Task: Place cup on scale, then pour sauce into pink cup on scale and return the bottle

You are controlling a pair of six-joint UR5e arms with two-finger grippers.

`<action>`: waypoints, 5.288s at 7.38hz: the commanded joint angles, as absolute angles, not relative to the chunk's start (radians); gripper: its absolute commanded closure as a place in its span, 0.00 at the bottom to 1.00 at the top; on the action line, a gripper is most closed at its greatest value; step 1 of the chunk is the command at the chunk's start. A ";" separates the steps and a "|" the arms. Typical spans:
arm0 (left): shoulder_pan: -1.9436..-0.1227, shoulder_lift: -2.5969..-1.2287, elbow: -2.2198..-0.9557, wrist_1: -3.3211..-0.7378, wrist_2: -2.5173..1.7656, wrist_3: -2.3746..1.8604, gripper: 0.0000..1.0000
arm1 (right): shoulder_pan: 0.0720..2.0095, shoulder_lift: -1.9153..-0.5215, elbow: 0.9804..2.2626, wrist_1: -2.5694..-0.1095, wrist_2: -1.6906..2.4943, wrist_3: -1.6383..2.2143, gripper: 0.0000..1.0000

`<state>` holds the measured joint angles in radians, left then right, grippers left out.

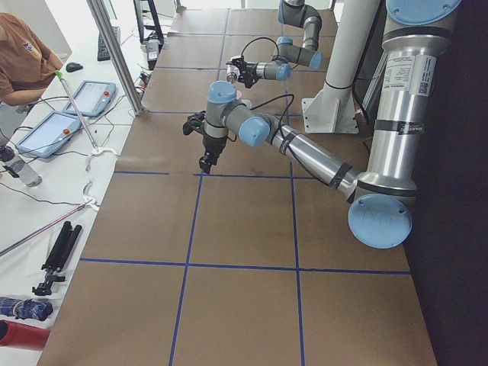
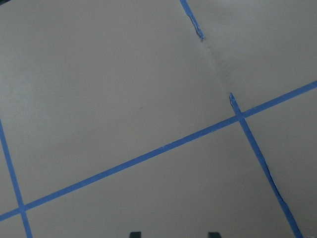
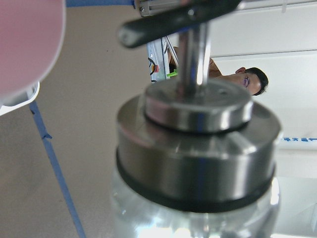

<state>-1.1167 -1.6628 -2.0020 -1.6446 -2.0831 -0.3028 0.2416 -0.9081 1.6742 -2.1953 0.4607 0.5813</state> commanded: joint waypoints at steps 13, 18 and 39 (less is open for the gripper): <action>-1.114 -1.664 -1.990 -1.646 -2.085 -0.342 0.45 | 0.241 -0.919 1.675 -2.315 0.331 0.333 1.00; -1.114 -1.664 -1.991 -1.647 -2.083 -0.342 0.45 | 0.247 -0.925 1.724 -2.287 0.336 0.436 1.00; -1.114 -1.664 -2.005 -1.647 -2.071 -0.347 0.45 | 0.273 -1.720 1.732 -0.491 0.675 1.269 1.00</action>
